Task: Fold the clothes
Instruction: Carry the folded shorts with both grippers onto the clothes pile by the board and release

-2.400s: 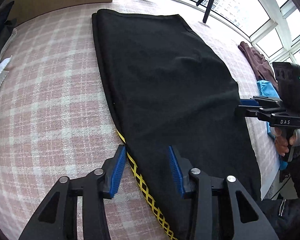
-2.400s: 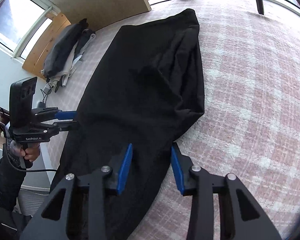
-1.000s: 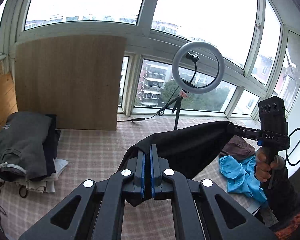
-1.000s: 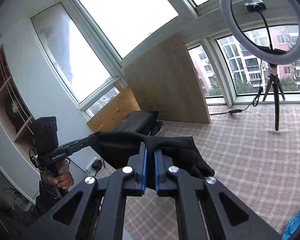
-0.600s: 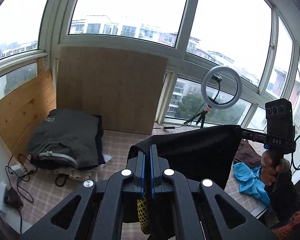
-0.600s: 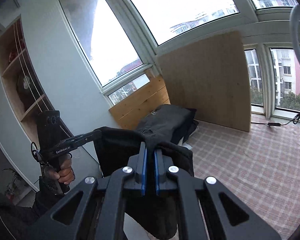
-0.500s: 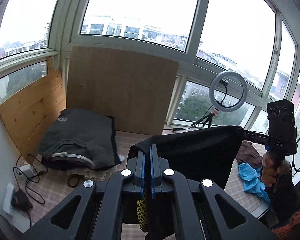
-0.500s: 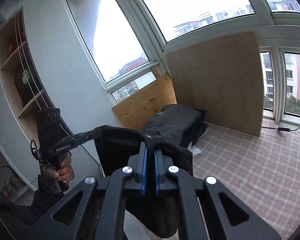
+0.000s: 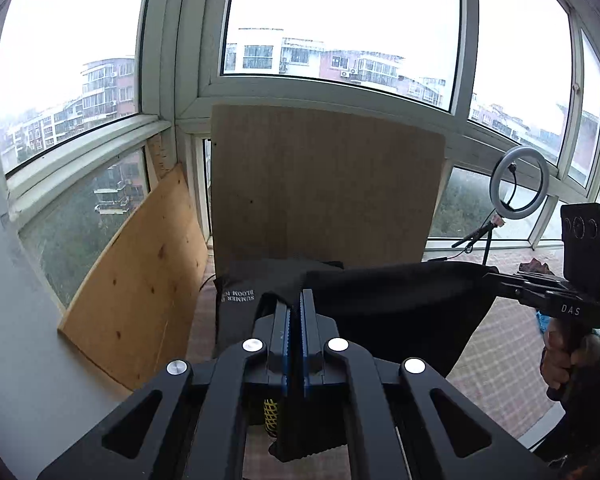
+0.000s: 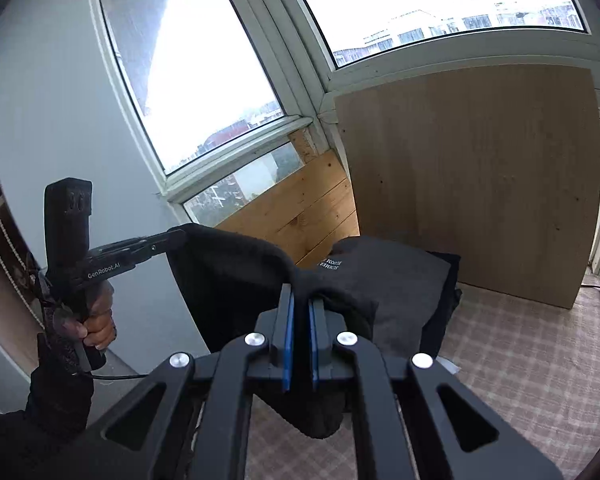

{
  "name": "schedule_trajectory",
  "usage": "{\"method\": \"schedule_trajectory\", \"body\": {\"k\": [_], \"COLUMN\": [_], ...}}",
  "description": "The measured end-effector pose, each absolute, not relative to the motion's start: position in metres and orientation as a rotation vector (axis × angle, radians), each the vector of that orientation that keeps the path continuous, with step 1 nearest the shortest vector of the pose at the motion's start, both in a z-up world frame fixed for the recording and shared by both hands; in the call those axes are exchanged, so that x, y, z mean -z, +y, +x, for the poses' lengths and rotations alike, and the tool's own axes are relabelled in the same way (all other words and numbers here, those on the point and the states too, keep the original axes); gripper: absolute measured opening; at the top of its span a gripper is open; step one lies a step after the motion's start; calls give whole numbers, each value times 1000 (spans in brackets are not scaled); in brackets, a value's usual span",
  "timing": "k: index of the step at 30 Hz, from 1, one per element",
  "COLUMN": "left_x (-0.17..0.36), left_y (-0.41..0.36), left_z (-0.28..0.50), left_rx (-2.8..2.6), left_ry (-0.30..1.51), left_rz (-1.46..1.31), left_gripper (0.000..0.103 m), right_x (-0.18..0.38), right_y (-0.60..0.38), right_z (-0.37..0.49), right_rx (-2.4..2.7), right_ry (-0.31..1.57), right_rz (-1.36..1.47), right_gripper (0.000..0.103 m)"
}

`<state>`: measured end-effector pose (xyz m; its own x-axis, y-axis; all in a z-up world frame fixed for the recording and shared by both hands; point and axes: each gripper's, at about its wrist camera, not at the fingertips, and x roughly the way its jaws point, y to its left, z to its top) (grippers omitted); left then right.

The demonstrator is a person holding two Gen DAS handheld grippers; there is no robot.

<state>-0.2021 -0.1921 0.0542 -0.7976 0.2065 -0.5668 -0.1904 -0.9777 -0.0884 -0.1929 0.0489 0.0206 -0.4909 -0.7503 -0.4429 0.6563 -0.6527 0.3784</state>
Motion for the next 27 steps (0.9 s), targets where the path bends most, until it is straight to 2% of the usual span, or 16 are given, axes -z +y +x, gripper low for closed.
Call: {"method": "schedule_trajectory", "body": {"k": [9, 16, 20, 23, 27], "left_x": [-9, 54, 90, 112, 121], "left_y": [-211, -216, -217, -225, -234], "left_z": [-330, -418, -448, -467, -473], "left_rx": [-2708, -2661, -2646, -2634, -2587], "left_ry": [-20, -23, -31, -102, -192], "left_rz": [-997, -1152, -1238, -1323, -1414], "left_gripper": [3, 3, 3, 4, 11], "right_x": [16, 75, 112, 133, 145], "right_y": [22, 11, 8, 6, 24], "right_z": [-322, -409, -441, -461, -475], "right_rx": [2243, 2219, 2185, 2145, 2024], "right_ry": [-197, -229, -268, -287, -452], "right_rz": [907, 1089, 1178, 1256, 1361], "right_gripper": [6, 6, 6, 7, 10]}}
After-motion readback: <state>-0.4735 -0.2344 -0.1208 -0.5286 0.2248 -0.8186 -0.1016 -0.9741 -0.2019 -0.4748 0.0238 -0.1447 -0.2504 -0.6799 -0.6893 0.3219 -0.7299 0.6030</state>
